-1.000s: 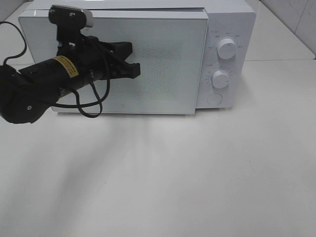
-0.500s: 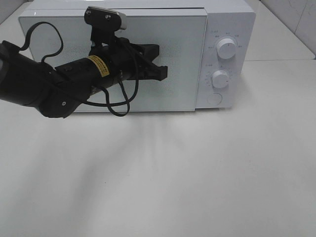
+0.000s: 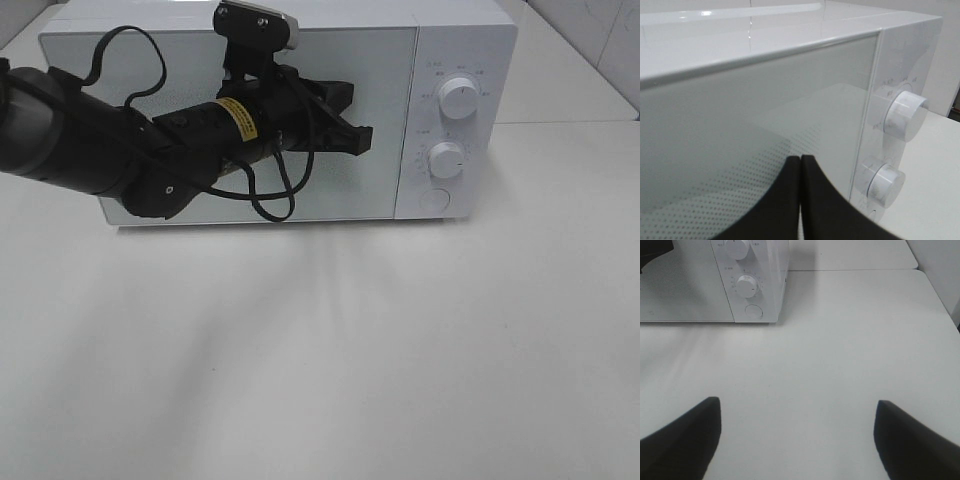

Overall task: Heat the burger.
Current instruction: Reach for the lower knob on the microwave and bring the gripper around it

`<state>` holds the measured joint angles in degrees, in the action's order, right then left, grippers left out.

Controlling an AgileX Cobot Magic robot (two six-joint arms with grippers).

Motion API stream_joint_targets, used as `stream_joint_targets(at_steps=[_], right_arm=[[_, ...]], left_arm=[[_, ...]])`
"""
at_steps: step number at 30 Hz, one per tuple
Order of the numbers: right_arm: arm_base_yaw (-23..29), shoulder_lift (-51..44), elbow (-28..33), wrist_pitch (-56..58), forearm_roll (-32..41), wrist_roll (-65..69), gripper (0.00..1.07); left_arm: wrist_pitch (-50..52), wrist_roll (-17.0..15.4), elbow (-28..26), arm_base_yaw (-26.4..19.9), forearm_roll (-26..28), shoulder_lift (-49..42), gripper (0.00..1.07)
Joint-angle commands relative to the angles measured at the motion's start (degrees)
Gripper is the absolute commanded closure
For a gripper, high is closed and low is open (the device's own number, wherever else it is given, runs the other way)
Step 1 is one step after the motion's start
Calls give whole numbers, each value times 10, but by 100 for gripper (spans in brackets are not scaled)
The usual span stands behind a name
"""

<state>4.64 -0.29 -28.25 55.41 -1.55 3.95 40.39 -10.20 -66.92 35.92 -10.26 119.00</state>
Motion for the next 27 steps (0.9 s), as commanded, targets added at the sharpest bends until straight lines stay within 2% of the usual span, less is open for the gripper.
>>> stream_joint_targets(at_steps=[1, 9, 10, 11, 14, 15, 16, 17, 18, 19, 20, 22, 23, 25, 27], right_arm=[[-2, -17, 1, -5, -2, 1, 33], [-2, -17, 1, -5, -1, -1, 33], [-2, -17, 1, -5, -1, -1, 33], [-2, -17, 1, -5, -1, -1, 33], [-2, -17, 1, -5, -1, -1, 33], [-2, -17, 1, -5, -1, -1, 33], [-2, -17, 1, -5, -1, -1, 33], [-2, -17, 1, -5, -1, -1, 33], [-2, -17, 1, -5, -1, -1, 33], [-2, -17, 1, -5, -1, -1, 33], [-2, -17, 1, -5, -1, -1, 33], [-2, -17, 1, -5, -1, -1, 33], [-2, -17, 1, -5, -1, -1, 33], [-2, -17, 1, -5, -1, -1, 33], [-2, -17, 1, -5, -1, -1, 33]], left_arm=[[-28, 0, -19, -11, 70, 2, 107], [-93, 0, -19, 43, 70, -3, 103], [-111, 1, -19, 58, 70, -11, 98], [-132, 0, -19, 69, 70, -19, 90], [-140, 0, -19, 73, 70, -23, 85], [-170, 0, -19, 81, 70, -33, 68], [-201, 0, -19, 91, 70, -44, 46], [-201, 0, -19, 91, 70, -44, 46], [-217, -1, -19, 93, 72, -49, 37], [-265, -2, -19, 98, 73, -62, 20], [-265, -2, -19, 98, 73, -62, 20], [-367, -2, -19, 101, 73, -85, 4], [-367, -2, -19, 101, 73, -85, 4], [-462, -1, -19, 101, 73, -110, 5], [-488, 1, -19, 101, 73, -119, 5]])
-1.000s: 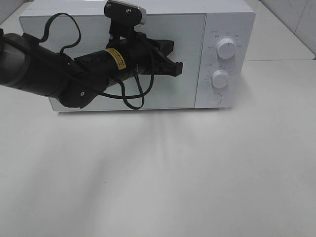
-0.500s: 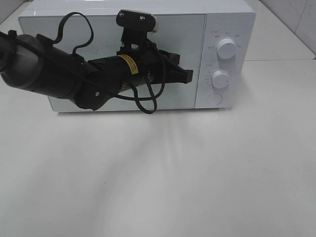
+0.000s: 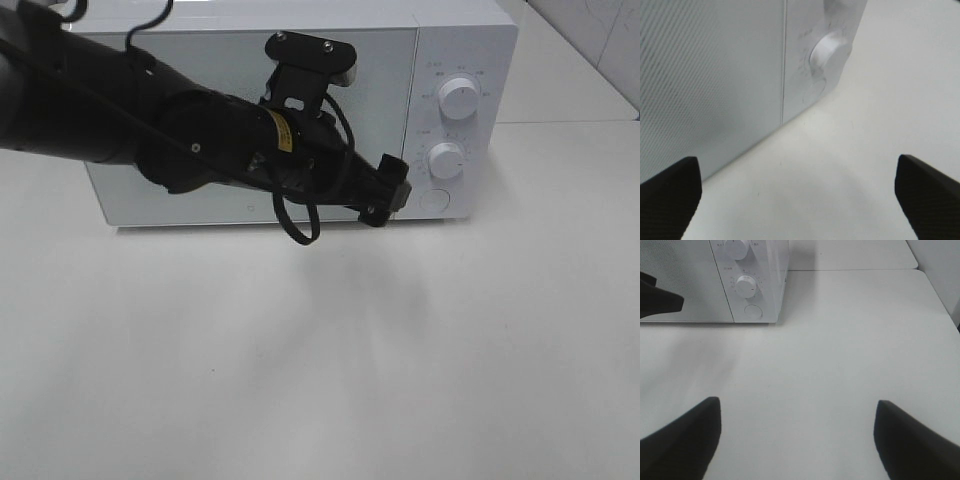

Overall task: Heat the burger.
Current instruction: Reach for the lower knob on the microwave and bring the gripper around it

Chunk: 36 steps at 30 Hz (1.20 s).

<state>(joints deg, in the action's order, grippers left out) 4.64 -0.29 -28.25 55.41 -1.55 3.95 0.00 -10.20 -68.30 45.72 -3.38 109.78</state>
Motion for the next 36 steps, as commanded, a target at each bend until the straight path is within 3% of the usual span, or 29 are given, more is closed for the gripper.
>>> stream_joint_targets(at_steps=[1, 4, 6, 23, 36], right_arm=[[-2, -17, 1, -5, -1, -1, 33], [-2, -17, 1, -5, -1, -1, 33], [-2, -17, 1, -5, -1, -1, 33], [-2, -17, 1, -5, -1, -1, 33], [-2, -17, 1, -5, -1, -1, 33]], left_arm=[[-144, 1, -6, 3, 4, -43, 5], [-171, 1, -6, 3, 4, -49, 5], [-265, 6, -6, 3, -4, -74, 5], [-615, 6, -6, 3, -6, -106, 5], [-692, 17, -6, -12, 3, -130, 5]])
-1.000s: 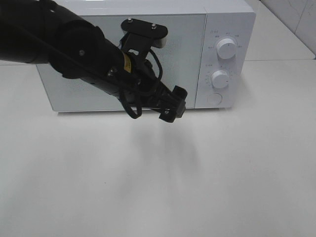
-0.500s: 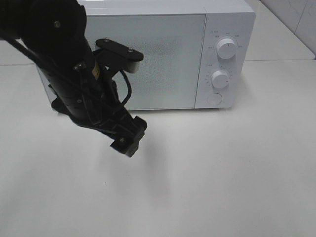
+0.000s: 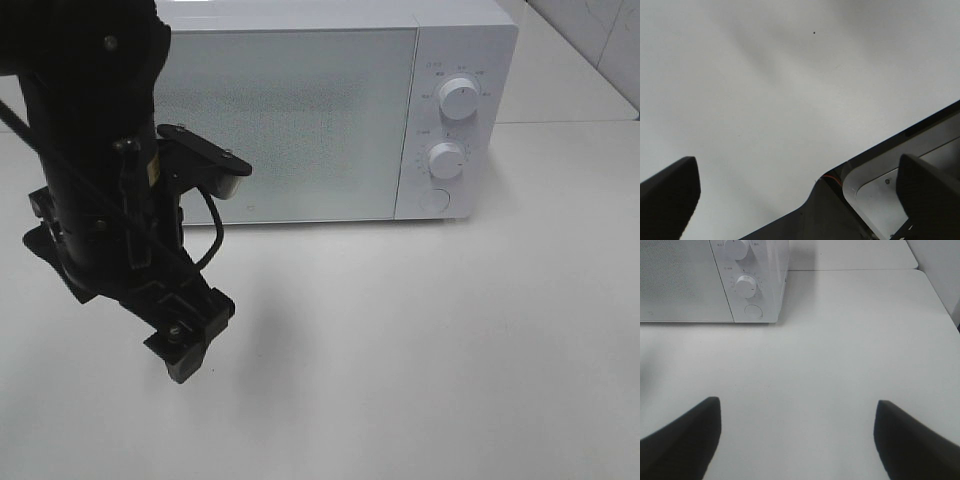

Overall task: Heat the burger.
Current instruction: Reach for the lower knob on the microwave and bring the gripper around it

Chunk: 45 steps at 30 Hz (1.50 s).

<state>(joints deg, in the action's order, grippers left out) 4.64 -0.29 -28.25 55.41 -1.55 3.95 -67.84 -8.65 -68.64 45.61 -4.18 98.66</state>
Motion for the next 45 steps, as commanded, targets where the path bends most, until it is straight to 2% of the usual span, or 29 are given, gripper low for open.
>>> stream_joint_targets(at_steps=[1, 3, 5, 6, 7, 8, 9, 10, 11, 12, 13, 14, 15, 16, 17, 18, 20, 21, 23, 37, 40, 42, 45], right_arm=[[-2, -17, 1, -5, -1, -1, 33], [-2, -17, 1, -5, -1, -1, 33], [-2, -17, 1, -5, -1, -1, 33], [-2, -17, 1, -5, -1, -1, 33], [-2, -17, 1, -5, -1, -1, 33], [-2, -17, 1, -5, -1, -1, 33], [-2, -17, 1, -5, -1, -1, 33], [-2, -17, 1, -5, -1, -1, 33], [-2, -17, 1, -5, -1, -1, 33], [-2, -17, 1, -5, -1, -1, 33], [-2, -17, 1, -5, -1, -1, 33], [-2, -17, 1, -5, -1, -1, 33], [-2, -17, 1, -5, -1, -1, 33], [-2, -17, 1, -5, -1, -1, 33], [-2, -17, 1, -5, -1, -1, 33], [-2, -17, 1, -5, -1, -1, 33], [-2, -17, 1, -5, -1, -1, 33], [-2, -17, 1, -5, -1, -1, 33], [-2, -17, 1, -5, -1, -1, 33], [-2, -17, 1, -5, -1, -1, 33], [-2, -17, 1, -5, -1, -1, 33], [-2, -17, 1, -5, -1, -1, 33], [-2, -17, 1, -5, -1, -1, 33]], left_arm=[[-17, 7, -2, -34, 25, -31, 5], [-19, 13, -2, -50, 30, -38, 5], [-19, 41, -2, -104, 53, -66, 5], [-19, 41, -2, -104, 53, -66, 5], [-19, 57, -2, -147, 64, -84, 5], [-19, 57, -2, -147, 64, -84, 5], [-21, 65, -2, -168, 70, -94, 5], [-29, 80, -2, -210, 77, -112, 5], [-33, 87, -2, -229, 81, -120, 5], [-33, 87, -2, -229, 81, -120, 5], [-41, 101, -2, -278, 83, -139, 5], [-47, 109, -2, -301, 84, -148, 5], [-47, 109, -2, -301, 84, -148, 5], [-57, 123, -2, -344, 85, -165, 5], [-60, 127, -2, -366, 87, -175, 5], [-60, 127, -2, -366, 87, -175, 5], [-61, 126, -2, -420, 112, -203, 5], [-61, 126, -2, -420, 112, -203, 5], [-65, 129, -2, -461, 146, -235, 5], [-72, 131, 2, -473, 149, -374, 6], [-72, 131, 30, -473, 148, -417, 6], [-71, 131, 96, -473, 149, -473, 6], [-71, 131, 110, -473, 149, -486, 6]])
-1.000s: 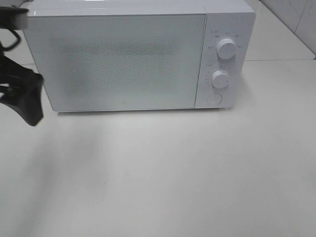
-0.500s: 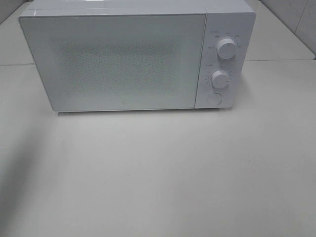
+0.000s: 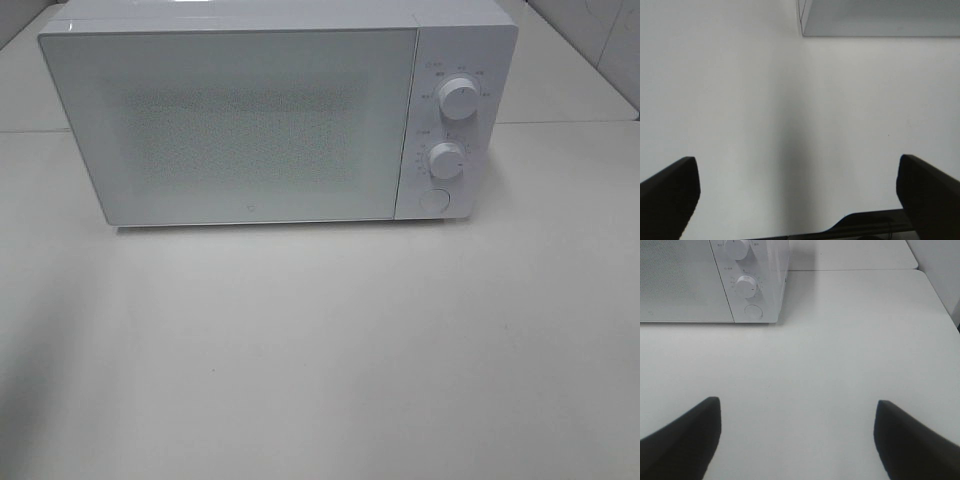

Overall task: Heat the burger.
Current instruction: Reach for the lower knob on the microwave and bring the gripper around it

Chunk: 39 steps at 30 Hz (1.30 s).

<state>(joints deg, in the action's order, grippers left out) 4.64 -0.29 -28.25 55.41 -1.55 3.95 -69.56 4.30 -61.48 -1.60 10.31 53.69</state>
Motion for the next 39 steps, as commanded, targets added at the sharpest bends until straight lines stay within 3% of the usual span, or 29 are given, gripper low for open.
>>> stream_joint_targets(at_steps=[1, 2, 5, 7, 18, 23, 29, 39], right_arm=[[-2, -17, 1, -5, -1, -1, 33], [-2, -17, 1, -5, -1, -1, 33], [-2, -17, 1, -5, -1, -1, 33], [-2, -17, 1, -5, -1, -1, 33], [-2, -17, 1, -5, -1, -1, 33], [-2, -17, 1, -5, -1, 0, 33], [-2, -17, 1, -5, -1, -1, 33], [-2, -17, 1, -5, -1, -1, 33]], left_arm=[[-49, 2, 73, -1, 4, -73, 6], [-36, 2, 106, -1, 4, -113, 6], [-27, 1, 119, -1, 4, -129, 6], [0, -1, 175, -1, 4, -204, 6], [33, -1, 292, -1, -7, -355, 6], [100, 1, 307, -1, -14, -396, 6], [81, -2, 318, -1, -46, -434, 6], [81, -3, 318, -1, -48, -518, 6]])
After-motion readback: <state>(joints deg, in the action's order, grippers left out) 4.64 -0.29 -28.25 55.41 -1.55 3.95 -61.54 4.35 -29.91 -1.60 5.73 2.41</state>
